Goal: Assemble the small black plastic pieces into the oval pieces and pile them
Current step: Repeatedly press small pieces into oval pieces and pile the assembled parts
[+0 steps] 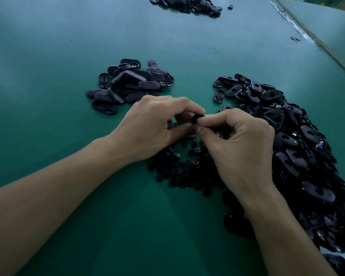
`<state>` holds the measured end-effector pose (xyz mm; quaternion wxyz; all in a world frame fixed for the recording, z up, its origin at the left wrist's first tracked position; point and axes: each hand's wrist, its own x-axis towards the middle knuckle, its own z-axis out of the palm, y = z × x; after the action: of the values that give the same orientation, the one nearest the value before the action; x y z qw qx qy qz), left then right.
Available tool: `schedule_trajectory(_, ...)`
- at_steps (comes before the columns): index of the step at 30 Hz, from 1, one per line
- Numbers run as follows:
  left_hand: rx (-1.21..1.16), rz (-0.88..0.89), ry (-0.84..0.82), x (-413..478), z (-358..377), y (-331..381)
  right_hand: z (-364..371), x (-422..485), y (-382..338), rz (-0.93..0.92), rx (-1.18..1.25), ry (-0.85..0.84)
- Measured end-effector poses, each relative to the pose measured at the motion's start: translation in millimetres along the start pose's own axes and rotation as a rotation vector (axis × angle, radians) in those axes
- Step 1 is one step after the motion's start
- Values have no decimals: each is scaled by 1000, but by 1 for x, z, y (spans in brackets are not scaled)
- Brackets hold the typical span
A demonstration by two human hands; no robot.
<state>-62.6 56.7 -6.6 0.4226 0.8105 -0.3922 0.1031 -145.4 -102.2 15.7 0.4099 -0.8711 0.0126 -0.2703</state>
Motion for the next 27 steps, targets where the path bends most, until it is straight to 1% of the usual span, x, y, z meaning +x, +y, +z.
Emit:
schedule_trajectory(3, -24, 8, 4, 0, 0, 2, 0, 0, 0, 48, 86, 0)
schedule_trajectory(7, -72, -4, 32, 0, 1, 1, -1, 3, 1, 162, 304, 26)
schedule_trajectory(12, -44, 17, 106, 1, 2, -4, -4, 6, 6, 282, 359, 103)
schedule_trajectory(16, -49, 45, 167, 1, 3, -5, -4, 6, 7, 292, 344, 64)
schedule_trajectory(20, -43, 54, 217, 0, 2, -3, -5, 7, 6, 351, 554, -5)
schedule_trajectory(23, -55, 43, 196, 1, 0, 0, -5, 8, 8, 347, 570, 17)
schedule_trajectory(27, -90, 8, 101, 0, -1, 4, -6, 9, 7, 296, 559, 41)
